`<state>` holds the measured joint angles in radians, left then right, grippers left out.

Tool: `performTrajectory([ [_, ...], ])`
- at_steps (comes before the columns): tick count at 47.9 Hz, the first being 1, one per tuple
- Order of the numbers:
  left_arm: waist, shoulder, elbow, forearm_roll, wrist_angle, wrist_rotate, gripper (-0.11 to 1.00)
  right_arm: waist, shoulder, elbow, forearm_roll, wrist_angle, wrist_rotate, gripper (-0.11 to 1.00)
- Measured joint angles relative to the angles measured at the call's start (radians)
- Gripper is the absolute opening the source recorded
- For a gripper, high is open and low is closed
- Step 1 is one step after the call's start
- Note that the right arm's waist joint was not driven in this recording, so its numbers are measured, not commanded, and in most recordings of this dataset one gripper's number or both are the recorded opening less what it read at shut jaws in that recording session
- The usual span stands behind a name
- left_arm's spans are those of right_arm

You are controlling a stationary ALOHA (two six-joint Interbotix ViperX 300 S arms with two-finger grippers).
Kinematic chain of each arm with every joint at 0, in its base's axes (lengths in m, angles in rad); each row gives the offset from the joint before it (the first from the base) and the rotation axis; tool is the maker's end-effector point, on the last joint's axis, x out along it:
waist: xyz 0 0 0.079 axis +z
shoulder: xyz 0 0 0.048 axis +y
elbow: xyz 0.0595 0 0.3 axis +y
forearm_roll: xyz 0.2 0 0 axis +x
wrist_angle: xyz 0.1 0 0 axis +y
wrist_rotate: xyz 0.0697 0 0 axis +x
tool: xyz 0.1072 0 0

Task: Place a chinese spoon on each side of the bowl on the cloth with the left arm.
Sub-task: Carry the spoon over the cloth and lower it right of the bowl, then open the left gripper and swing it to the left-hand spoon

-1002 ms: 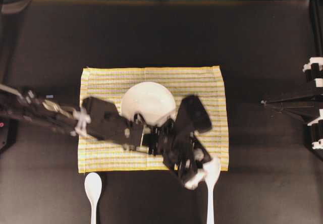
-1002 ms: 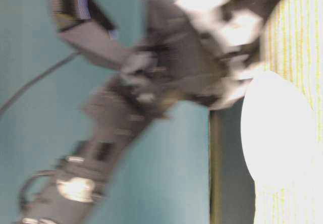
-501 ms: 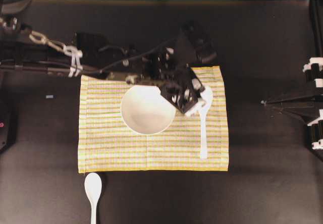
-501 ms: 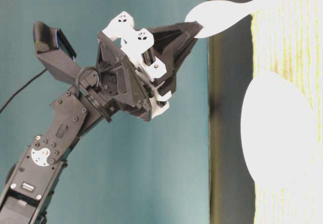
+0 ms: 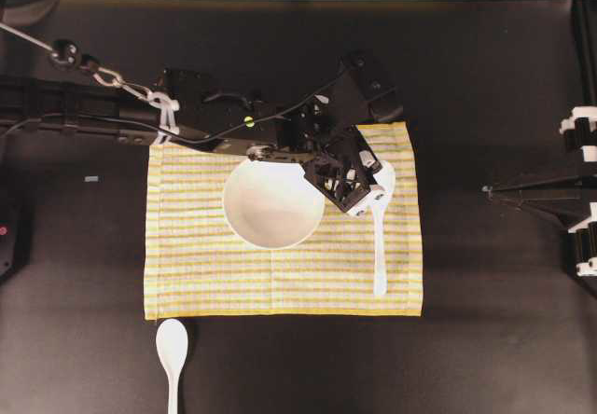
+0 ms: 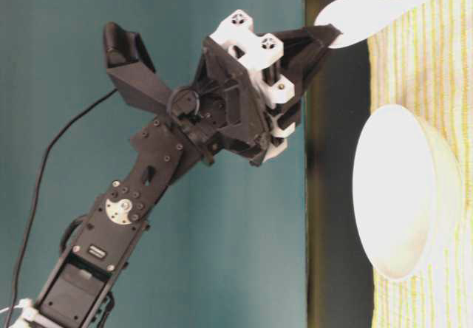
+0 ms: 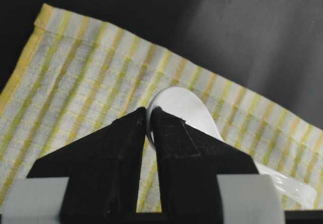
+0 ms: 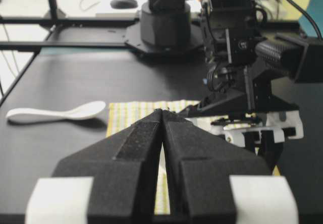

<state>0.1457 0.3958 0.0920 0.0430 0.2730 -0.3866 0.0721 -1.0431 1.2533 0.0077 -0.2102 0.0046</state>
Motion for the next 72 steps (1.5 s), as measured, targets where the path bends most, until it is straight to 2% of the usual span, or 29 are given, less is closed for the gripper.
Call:
performTrajectory([
  [20, 0.011, 0.055, 0.011, 0.0, -0.078, 0.003, 0.08, 0.0, 0.0, 0.002, 0.002, 0.002, 0.0, 0.0],
  [25, 0.009, 0.061, 0.02, 0.002, -0.089, 0.002, 0.26, 0.0, -0.002, 0.002, 0.002, 0.002, 0.0, 0.0],
  [33, 0.009, 0.063, 0.025, 0.0, -0.097, 0.008, 0.75, 0.0, -0.002, 0.002, 0.002, 0.002, 0.0, 0.0],
  [37, 0.008, 0.061, 0.025, 0.0, -0.094, 0.006, 0.89, 0.0, 0.0, 0.002, 0.006, 0.0, 0.0, 0.0],
  [44, -0.012, 0.037, 0.025, 0.002, -0.061, 0.009, 0.87, 0.002, -0.002, 0.003, 0.008, 0.0, 0.0, 0.0],
  [53, -0.083, -0.1, 0.06, 0.002, -0.003, 0.038, 0.86, 0.0, -0.002, 0.003, 0.008, 0.002, 0.0, 0.0],
  [61, -0.163, -0.261, 0.156, 0.0, 0.018, 0.063, 0.86, 0.0, -0.002, 0.003, 0.008, 0.0, 0.0, 0.0],
  [72, -0.301, -0.48, 0.383, 0.002, 0.014, 0.029, 0.86, 0.0, -0.006, 0.009, 0.009, 0.002, 0.0, 0.0],
])
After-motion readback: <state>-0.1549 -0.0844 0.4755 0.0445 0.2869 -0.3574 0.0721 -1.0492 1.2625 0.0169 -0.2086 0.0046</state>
